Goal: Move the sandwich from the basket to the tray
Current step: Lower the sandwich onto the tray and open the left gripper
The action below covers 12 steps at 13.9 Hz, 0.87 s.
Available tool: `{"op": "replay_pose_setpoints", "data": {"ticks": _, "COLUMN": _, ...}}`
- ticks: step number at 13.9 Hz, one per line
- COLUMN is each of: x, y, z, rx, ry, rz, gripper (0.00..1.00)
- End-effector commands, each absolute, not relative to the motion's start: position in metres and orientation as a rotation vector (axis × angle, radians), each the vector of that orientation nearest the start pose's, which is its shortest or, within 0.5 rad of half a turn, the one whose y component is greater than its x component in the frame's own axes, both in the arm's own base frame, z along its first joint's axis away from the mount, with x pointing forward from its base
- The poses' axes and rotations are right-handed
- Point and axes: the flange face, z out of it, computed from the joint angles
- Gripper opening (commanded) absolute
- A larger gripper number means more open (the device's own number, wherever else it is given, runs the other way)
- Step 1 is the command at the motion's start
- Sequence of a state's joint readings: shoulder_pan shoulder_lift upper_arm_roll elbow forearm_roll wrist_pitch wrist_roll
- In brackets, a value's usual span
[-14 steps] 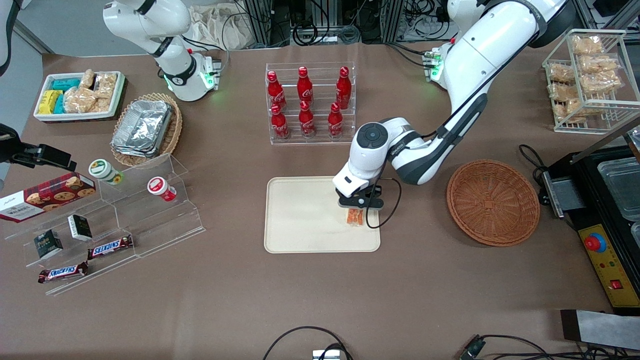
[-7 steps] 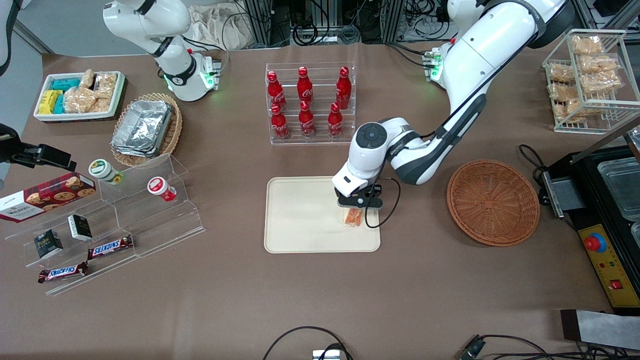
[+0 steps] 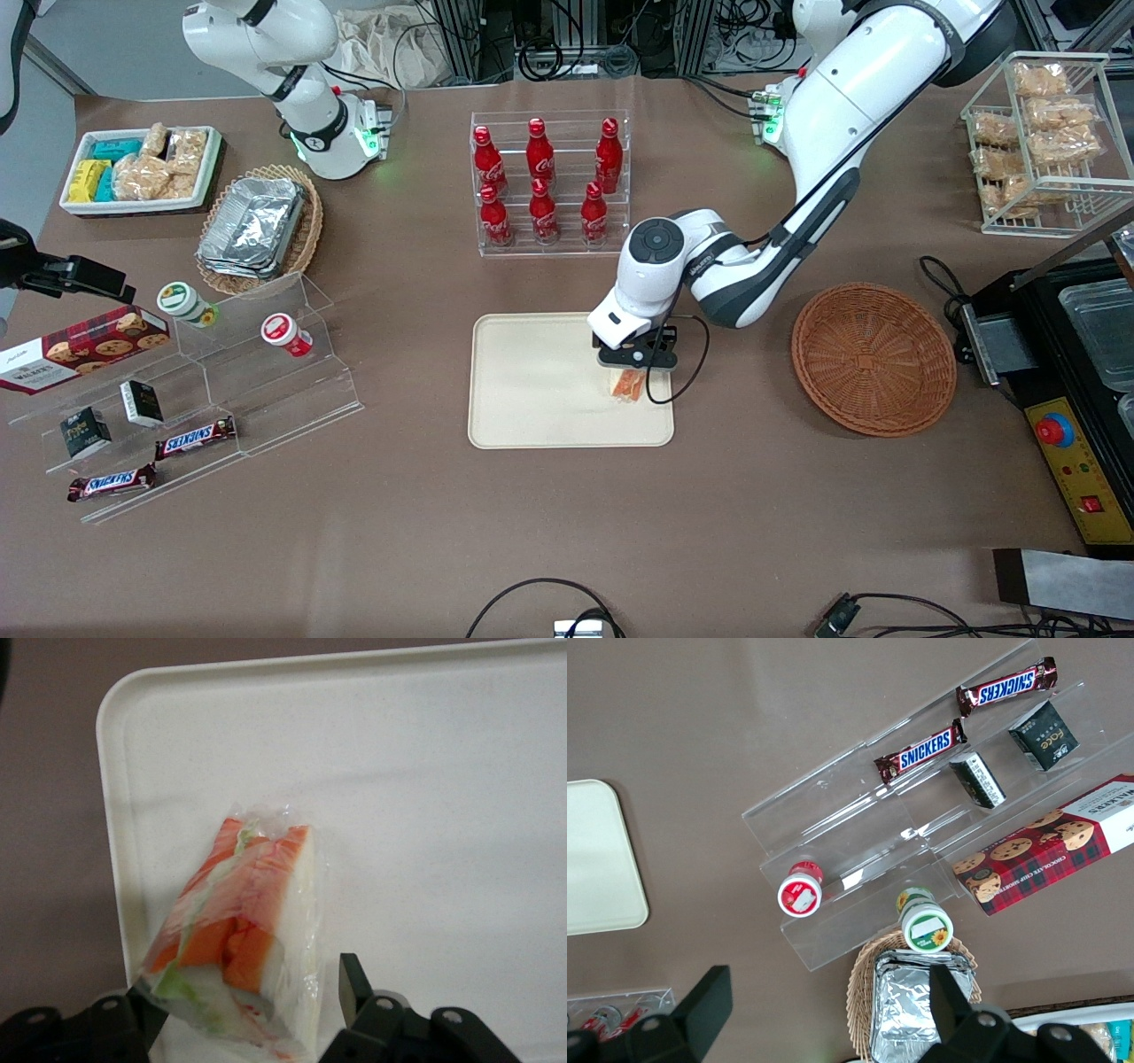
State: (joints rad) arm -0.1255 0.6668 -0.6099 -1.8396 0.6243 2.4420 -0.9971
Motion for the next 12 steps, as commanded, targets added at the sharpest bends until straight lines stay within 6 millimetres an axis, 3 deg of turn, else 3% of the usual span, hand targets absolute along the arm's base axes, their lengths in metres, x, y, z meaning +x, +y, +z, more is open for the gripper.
{"op": "replay_pose_setpoints", "data": {"ticks": 1, "x": 0.508, "y": -0.411, "z": 0.228, "rx": -3.115, "ry": 0.122, "rz": -0.175, "gripper": 0.85}}
{"op": "replay_pose_setpoints", "data": {"ticks": 4, "x": 0.513, "y": -0.406, "z": 0.239, "rx": -3.104, "ry": 0.088, "rz": -0.19, "gripper": 0.85}}
{"op": "replay_pose_setpoints", "data": {"ticks": 8, "x": 0.538, "y": -0.406, "z": 0.274, "rx": -3.093, "ry": 0.008, "rz": -0.232, "gripper": 0.85}}
{"op": "replay_pose_setpoints", "data": {"ticks": 12, "x": 0.545, "y": -0.406, "z": 0.296, "rx": -3.104, "ry": -0.047, "rz": -0.241, "gripper": 0.85}}
